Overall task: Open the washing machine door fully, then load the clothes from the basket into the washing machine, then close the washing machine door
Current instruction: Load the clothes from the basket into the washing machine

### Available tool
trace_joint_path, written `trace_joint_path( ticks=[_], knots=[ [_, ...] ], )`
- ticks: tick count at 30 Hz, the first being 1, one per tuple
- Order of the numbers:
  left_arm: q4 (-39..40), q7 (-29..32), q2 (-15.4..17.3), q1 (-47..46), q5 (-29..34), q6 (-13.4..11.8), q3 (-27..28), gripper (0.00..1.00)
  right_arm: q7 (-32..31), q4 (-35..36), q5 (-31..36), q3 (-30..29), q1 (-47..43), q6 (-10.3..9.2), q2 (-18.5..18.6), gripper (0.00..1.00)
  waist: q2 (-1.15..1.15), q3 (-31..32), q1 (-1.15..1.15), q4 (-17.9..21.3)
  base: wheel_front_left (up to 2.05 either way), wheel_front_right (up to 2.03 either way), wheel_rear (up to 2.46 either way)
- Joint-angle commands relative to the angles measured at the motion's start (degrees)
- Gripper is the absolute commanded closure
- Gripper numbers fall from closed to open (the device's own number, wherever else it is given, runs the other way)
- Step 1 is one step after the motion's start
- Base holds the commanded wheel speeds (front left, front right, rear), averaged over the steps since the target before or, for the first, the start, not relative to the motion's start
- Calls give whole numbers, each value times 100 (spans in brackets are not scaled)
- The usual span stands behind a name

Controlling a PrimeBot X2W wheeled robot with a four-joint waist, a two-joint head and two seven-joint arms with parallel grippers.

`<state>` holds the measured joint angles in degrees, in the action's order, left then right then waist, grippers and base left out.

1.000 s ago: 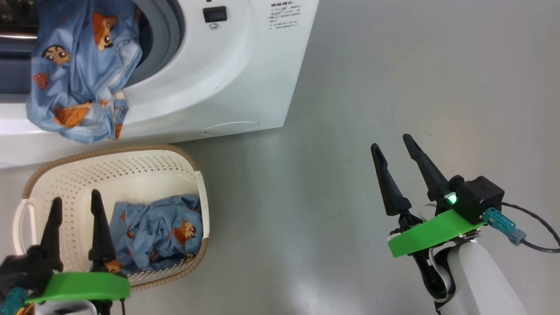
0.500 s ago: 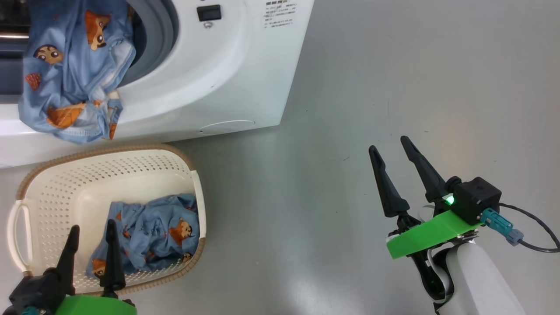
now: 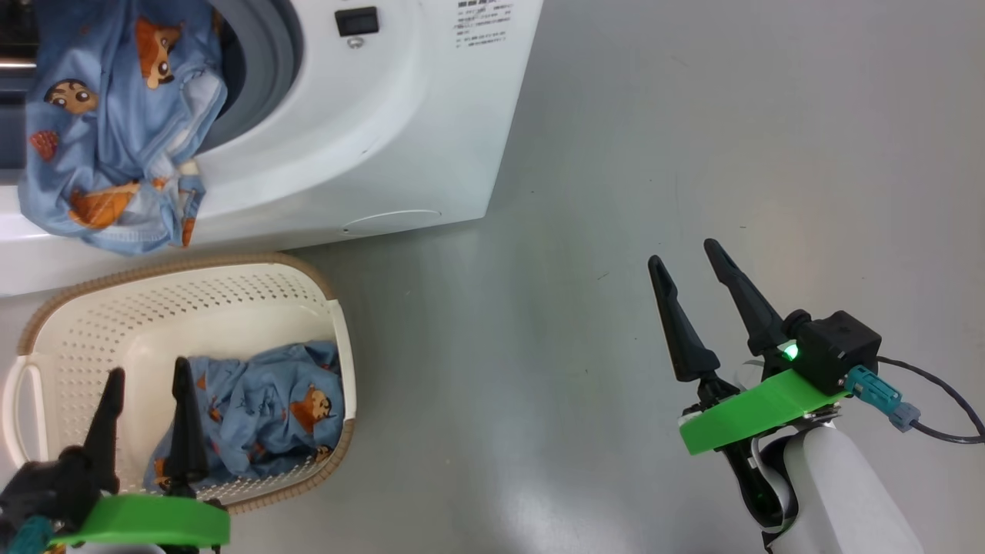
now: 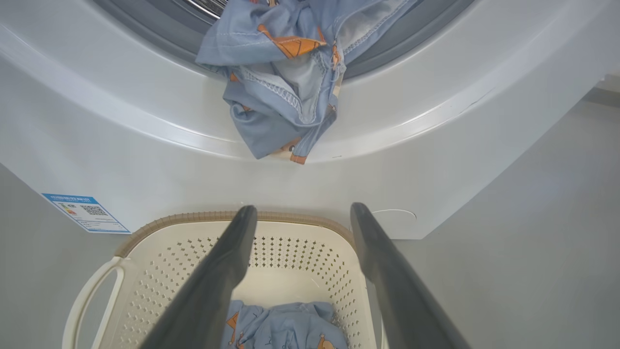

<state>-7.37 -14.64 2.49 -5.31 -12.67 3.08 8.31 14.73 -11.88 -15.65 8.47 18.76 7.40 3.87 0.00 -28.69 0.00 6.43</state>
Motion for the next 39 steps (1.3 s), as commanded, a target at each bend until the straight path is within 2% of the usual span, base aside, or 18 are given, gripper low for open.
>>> trace_joint_path(
  ticks=[1,13,29,39],
  knots=[
    [97,-36,39,-81,67,21,214,0,27,97,13,133,-56,9,-31,0,0,1,0,16,0,0,0],
    [-248,-36,176,-1047,166,70,300,0,27,71,-46,209,-15,9,-66,0,0,-26,0,158,0,0,0],
    [-2063,39,700,-2558,-54,31,476,0,27,47,-171,270,75,9,-93,0,0,-365,0,525,0,0,0],
    [-2653,-16,898,-3218,-191,129,532,0,27,52,-244,294,135,9,-98,0,0,-565,0,641,0,0,0]
  ],
)
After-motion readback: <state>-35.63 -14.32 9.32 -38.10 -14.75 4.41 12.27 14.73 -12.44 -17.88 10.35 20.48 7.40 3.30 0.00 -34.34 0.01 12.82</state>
